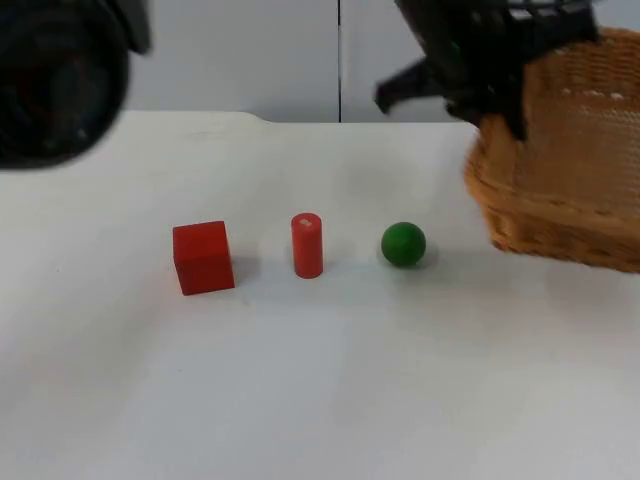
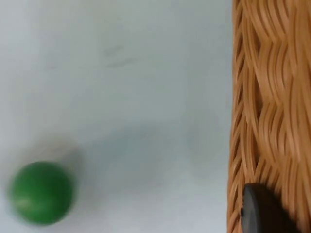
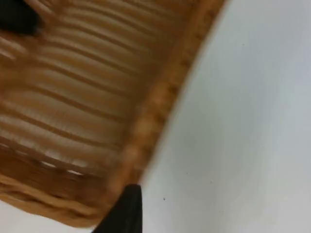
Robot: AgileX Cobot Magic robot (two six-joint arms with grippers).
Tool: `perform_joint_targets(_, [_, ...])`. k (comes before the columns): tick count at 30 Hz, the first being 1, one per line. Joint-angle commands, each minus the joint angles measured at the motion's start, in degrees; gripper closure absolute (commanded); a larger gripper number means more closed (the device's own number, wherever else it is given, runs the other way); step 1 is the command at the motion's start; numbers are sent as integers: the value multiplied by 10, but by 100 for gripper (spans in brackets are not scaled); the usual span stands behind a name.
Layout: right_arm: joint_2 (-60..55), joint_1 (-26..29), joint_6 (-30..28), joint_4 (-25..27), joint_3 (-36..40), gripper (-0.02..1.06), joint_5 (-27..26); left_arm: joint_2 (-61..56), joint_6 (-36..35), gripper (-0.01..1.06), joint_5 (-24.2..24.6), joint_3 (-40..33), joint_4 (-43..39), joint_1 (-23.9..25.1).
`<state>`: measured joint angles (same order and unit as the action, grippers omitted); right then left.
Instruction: Pick up the basket with the left hand and place the object to the left of the red cylinder into the basket with the right hand.
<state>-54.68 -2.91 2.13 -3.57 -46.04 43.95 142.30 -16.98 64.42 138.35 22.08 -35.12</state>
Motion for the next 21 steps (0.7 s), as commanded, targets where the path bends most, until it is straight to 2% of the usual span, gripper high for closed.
perform_joint_targets(1, [0, 4, -2, -4, -4, -1, -2, -40, 23, 105, 37, 7, 6, 12])
perform_joint_targets(4, [0, 4, -2, -4, -4, -1, -4, -55, 37, 105, 55, 7, 8, 21])
perform_joint_targets(16, [0, 4, -2, -4, -4, -1, -2, -69, 47, 105, 55, 0, 12, 23])
perform_joint_targets(21, [0, 4, -2, -4, -4, -1, 1, -70, 52, 105, 55, -39, -6, 15])
